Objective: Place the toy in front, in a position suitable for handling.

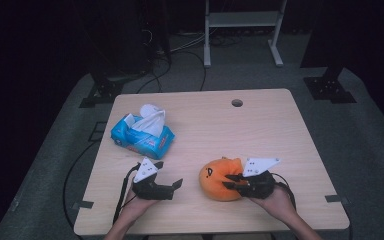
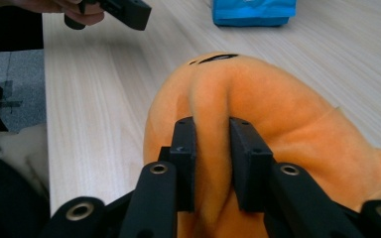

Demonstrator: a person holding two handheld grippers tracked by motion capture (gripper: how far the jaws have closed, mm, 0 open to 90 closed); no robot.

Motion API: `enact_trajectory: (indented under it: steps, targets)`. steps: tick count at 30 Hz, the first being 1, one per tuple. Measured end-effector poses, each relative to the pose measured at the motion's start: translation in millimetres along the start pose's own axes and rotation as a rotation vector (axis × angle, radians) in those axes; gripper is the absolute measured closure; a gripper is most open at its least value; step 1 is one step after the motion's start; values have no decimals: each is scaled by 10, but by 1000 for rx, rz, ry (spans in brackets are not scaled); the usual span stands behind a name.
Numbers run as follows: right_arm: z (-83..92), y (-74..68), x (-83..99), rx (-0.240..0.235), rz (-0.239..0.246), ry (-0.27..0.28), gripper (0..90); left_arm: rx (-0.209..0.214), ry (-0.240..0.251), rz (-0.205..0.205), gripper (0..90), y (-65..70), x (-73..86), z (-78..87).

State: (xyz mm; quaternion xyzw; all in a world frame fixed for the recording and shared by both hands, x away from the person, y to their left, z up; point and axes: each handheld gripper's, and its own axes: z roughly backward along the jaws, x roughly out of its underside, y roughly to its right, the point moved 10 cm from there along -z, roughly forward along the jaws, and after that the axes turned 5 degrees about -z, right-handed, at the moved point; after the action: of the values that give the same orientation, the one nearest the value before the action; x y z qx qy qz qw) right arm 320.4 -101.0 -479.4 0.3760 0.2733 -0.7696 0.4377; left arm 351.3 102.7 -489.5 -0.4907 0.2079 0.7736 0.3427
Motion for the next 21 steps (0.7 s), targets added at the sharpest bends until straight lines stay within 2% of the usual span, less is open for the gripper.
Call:
enact_trajectory:
  steps: [8,11,12,14,16,19,20,21]
  targets:
    - [56,-108,70,-15,5,1,635,10,5,-6,68,6,-6,-8]
    - [73,-123,74,-29,-5,7,609,8,5,-7,68,6,-7,-10]
    - [95,-128,73,-47,-18,19,577,9,4,-23,68,18,-16,-12]
    - [103,-123,78,-51,-26,20,566,9,5,-29,68,25,-24,-14]
    - [139,-106,57,-62,-36,36,502,12,17,-53,82,54,-62,-13]
    - [195,-80,-2,-52,-33,64,484,11,18,-58,98,53,-80,-12]
    - [258,-50,-64,-49,-37,98,471,22,24,-55,99,43,-106,-11]
    - [277,-36,-83,-49,-38,106,460,20,30,-54,104,29,-128,-12]
